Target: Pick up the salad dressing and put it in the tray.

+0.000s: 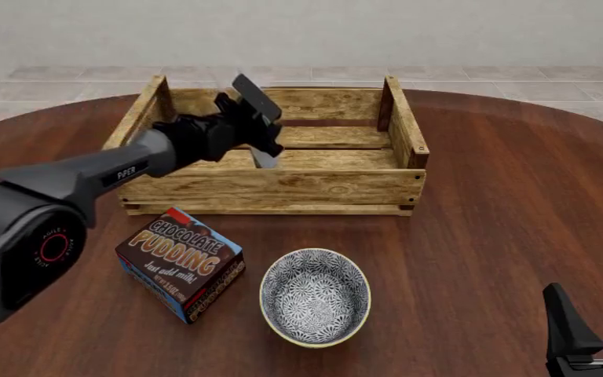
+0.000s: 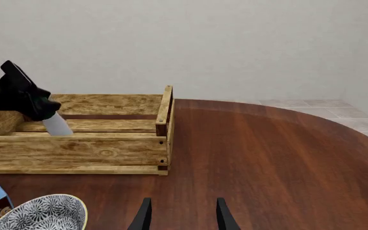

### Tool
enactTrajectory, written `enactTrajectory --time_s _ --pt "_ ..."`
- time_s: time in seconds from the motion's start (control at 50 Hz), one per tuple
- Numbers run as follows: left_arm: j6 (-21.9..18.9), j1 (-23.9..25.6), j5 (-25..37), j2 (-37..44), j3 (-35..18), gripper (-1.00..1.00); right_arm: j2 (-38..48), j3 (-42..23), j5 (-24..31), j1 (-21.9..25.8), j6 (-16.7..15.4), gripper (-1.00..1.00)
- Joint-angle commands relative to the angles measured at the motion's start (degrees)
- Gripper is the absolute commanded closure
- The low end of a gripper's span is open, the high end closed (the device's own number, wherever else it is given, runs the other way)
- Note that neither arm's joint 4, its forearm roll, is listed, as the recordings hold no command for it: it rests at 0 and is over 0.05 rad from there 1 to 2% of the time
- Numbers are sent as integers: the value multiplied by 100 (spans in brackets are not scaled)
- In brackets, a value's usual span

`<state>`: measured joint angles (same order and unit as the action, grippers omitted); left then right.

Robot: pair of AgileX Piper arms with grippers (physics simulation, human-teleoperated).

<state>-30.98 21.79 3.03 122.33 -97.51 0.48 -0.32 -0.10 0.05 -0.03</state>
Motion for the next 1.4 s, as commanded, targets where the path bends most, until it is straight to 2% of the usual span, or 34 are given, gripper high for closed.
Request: enactTrajectory --time_s 0.02,1.08,1.1,1.4 --pt "-126 -6 -51 147 -98 100 1 0 0 0 1 -100" --pt "-164 -75 -70 675 -271 100 0 0 0 0 0 -100" --pt "-164 -79 -75 662 -255 -100 0 0 0 0 1 -100" --pt "-198 -79 -124 514 -141 -100 0 0 0 0 0 -100"
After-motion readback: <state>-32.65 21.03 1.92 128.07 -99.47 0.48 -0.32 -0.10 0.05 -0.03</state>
